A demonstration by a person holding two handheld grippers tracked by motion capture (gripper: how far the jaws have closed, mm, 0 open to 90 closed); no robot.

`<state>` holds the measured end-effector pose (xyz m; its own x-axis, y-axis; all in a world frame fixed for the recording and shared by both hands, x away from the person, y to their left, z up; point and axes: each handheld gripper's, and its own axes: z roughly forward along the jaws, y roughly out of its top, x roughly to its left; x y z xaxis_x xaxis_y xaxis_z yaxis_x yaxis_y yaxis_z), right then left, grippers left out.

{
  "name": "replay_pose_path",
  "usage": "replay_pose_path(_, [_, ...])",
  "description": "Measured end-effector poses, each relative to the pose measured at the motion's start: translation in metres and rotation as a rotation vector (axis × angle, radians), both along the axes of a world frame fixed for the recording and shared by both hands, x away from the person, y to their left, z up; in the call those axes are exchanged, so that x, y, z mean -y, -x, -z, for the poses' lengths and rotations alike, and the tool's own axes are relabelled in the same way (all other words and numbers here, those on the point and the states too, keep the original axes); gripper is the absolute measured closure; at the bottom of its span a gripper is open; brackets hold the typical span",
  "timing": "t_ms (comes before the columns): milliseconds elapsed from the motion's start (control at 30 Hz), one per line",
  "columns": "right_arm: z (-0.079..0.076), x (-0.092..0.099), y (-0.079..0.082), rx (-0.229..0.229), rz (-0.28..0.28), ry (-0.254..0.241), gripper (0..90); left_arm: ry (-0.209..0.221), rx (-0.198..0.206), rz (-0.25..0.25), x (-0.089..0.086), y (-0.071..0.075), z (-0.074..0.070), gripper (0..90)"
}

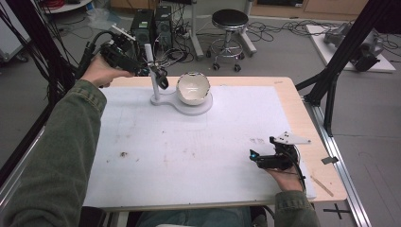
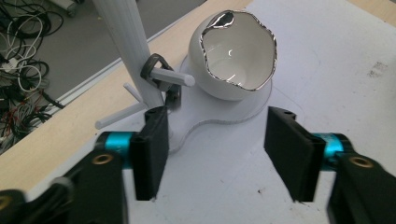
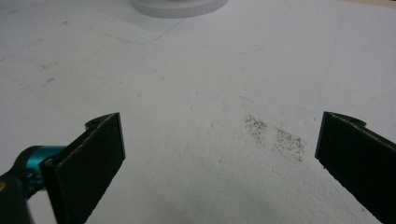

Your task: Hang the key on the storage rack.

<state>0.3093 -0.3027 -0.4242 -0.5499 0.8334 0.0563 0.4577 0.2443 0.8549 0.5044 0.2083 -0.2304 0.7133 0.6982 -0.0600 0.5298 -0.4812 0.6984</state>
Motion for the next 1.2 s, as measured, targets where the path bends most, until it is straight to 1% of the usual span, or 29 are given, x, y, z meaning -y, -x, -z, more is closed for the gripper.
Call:
replay_pose_path(33, [0.0, 0.0, 0.0, -0.002, -0.001, -0.001, 0.5, 0.002, 0.004, 0.0, 0.001, 0.001, 0.001, 36.2])
replay_pose_path(100, [0.0, -0.001, 0.0, 0.0, -0.003, 0.003, 0.4, -0.006, 0.016, 0.007, 0.002, 0.003, 0.004, 31.3])
replay_pose_path(167, [0.0, -0.001, 0.0, -0.001, -0.002, 0.003, 0.4, -0.018, 0.029, 0.007, 0.003, 0.005, 0.007, 24.4])
replay_pose_path(233, [0.0, -0.001, 0.0, 0.0, -0.001, 0.001, 0.4, -0.011, 0.021, 0.017, 0.003, 0.006, 0.01, 16.0])
replay_pose_path(300, [0.0, -0.001, 0.001, -0.003, 0.001, -0.001, 0.4, 0.0, 0.012, 0.025, 0.003, 0.008, 0.012, 12.8])
replay_pose_path(367, [0.0, -0.001, 0.0, 0.003, 0.001, -0.001, 0.4, 0.004, 0.005, 0.031, 0.003, 0.01, 0.014, 5.6])
replay_pose_path(400, [0.0, -0.001, 0.001, 0.003, 0.001, -0.002, 0.4, 0.017, 0.009, 0.027, 0.002, 0.012, 0.015, 4.2])
replay_pose_path(433, [0.0, -0.001, 0.001, 0.003, 0.001, -0.002, 0.4, 0.02, 0.011, 0.025, 0.002, 0.013, 0.016, 2.7])
replay_pose_path(467, [-0.001, 0.0, 0.001, 0.004, 0.001, -0.002, 0.4, 0.027, 0.014, 0.021, 0.001, 0.015, 0.018, 1.7])
replay_pose_path(600, [-0.001, -0.001, 0.001, 0.008, -0.002, -0.003, 0.4, 0.016, 0.028, 0.024, -0.001, 0.024, 0.026, 1.7])
replay_pose_path(667, [-0.001, -0.001, 0.001, 0.008, -0.003, -0.004, 0.4, 0.028, 0.029, 0.026, -0.003, 0.03, 0.029, 1.7])
replay_pose_path(867, [-0.001, -0.001, 0.001, 0.01, -0.005, -0.006, 0.4, 0.042, 0.072, 0.025, -0.009, 0.047, 0.039, 1.7])
replay_pose_path(1000, [-0.001, -0.002, 0.001, 0.004, -0.007, -0.007, 0.4, 0.036, 0.097, 0.024, -0.012, 0.056, 0.045, 1.7])
replay_pose_path(1033, [-0.001, -0.002, 0.001, 0.004, -0.008, -0.005, 0.4, 0.034, 0.099, 0.023, -0.013, 0.058, 0.047, 1.7])
replay_pose_path(1100, [-0.001, -0.003, 0.001, 0.004, -0.008, -0.007, 0.4, 0.027, 0.115, 0.012, -0.014, 0.062, 0.052, 1.7])
replay_pose_path(1133, [-0.001, -0.003, 0.001, 0.004, -0.008, -0.007, 0.4, 0.019, 0.12, 0.009, -0.015, 0.064, 0.055, 1.7])
replay_pose_path(1167, [-0.001, -0.002, 0.001, 0.004, -0.007, -0.007, 0.4, 0.021, 0.121, 0.003, -0.016, 0.065, 0.057, 1.7])
replay_pose_path(1200, [-0.001, -0.002, 0.001, 0.004, -0.008, -0.008, 0.4, 0.016, 0.121, 0.007, -0.017, 0.067, 0.06, 1.7])
